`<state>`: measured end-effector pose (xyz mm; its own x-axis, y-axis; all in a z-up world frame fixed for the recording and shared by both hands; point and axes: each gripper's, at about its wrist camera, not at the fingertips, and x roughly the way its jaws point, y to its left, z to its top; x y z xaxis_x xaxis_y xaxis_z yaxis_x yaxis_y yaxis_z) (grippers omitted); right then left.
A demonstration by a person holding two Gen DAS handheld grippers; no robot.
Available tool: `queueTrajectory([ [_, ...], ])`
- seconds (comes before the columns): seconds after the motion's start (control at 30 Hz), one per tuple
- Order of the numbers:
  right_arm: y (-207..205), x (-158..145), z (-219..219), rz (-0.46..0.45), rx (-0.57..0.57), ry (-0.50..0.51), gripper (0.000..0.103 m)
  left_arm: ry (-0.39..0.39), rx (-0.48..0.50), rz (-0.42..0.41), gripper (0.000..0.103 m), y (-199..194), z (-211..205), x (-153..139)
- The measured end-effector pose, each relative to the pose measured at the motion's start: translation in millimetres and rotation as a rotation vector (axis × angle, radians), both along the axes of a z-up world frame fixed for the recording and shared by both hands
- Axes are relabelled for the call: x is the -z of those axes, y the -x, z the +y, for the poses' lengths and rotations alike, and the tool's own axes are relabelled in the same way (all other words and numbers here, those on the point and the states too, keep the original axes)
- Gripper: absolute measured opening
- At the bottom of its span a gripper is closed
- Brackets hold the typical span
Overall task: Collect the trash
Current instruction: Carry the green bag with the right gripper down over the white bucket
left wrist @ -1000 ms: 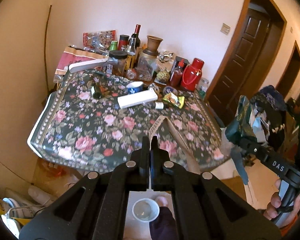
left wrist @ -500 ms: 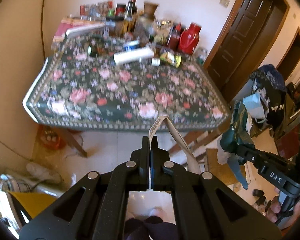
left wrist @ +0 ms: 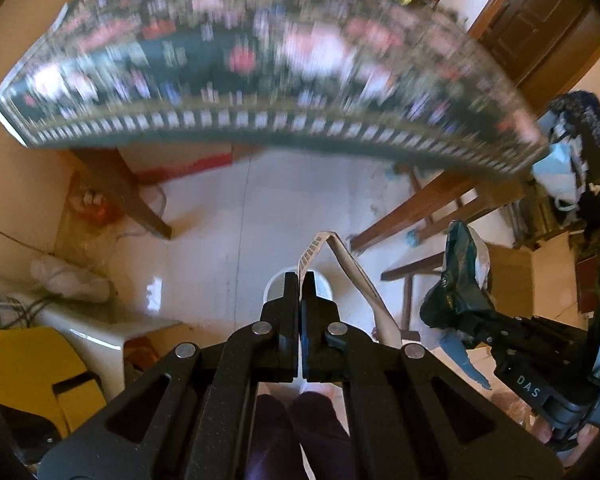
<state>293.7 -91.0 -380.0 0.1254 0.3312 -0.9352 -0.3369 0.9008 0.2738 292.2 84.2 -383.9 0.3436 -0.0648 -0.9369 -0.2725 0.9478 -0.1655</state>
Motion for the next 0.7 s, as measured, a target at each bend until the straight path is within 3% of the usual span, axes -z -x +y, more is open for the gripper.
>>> queueTrajectory([
  [0.4,-21,184,25,0.151,-0.075,0.067,0.015,-0.014,-0.041,0.126,0.000,-16,20,179],
  [0.53,-25,237,39,0.175,-0.099,0.078,0.015,-0.008,-0.063,0.158,0.000,-17,29,234],
  [0.7,-32,279,54,0.187,-0.144,0.064,0.020,0.018,-0.086,0.190,0.000,-16,35,288],
])
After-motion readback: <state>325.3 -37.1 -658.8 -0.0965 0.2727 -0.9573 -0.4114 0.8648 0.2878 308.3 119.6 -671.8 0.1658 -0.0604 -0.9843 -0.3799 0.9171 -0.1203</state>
